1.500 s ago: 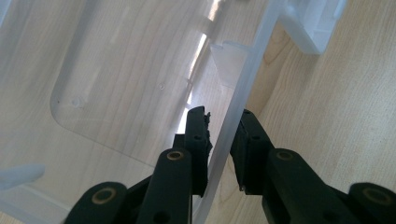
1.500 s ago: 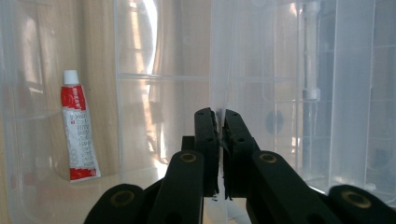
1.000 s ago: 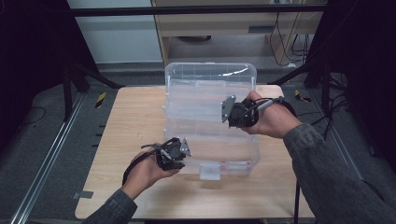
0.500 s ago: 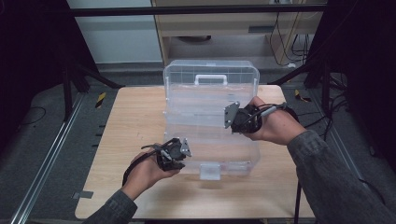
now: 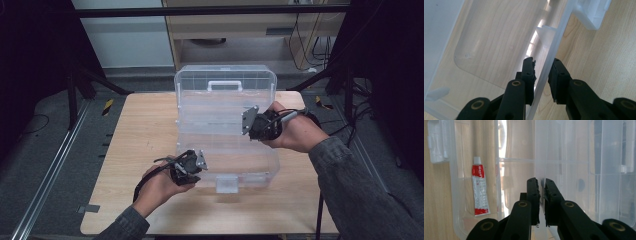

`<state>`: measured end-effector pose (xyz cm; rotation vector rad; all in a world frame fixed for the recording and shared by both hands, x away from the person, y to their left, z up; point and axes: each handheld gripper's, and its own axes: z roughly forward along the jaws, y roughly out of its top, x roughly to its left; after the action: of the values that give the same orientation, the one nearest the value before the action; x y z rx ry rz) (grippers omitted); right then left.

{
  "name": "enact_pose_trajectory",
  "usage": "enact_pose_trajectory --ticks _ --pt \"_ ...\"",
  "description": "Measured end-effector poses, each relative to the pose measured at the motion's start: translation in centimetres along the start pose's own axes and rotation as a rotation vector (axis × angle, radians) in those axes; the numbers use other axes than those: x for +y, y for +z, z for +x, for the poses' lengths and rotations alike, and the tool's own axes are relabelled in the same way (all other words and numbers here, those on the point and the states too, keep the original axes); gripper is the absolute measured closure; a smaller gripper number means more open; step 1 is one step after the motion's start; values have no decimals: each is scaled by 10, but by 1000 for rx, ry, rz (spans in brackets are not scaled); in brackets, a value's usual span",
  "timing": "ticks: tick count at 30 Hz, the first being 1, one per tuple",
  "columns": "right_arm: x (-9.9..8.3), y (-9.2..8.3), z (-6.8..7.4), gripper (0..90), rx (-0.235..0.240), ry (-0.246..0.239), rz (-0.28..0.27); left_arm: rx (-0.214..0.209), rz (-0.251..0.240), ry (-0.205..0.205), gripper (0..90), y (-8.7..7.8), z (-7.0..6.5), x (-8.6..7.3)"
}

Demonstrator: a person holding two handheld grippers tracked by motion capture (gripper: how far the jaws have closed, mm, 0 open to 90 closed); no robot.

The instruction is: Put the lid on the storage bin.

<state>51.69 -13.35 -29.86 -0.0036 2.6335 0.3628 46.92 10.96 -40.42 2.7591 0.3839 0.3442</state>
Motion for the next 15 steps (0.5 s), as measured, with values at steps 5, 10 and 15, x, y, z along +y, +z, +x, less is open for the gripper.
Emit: enact_pose_trajectory --ticks 5,10,15 --pt "-2 -1 6 844 -4 0 -14 5 1 5 746 0 -1 0" --pt "-5 -2 12 845 -6 -2 -30 4 -6 5 744 1 -2 -1" --pt "-8 -2 17 844 -2 -1 -44 4 -13 6 742 1 -2 -1"
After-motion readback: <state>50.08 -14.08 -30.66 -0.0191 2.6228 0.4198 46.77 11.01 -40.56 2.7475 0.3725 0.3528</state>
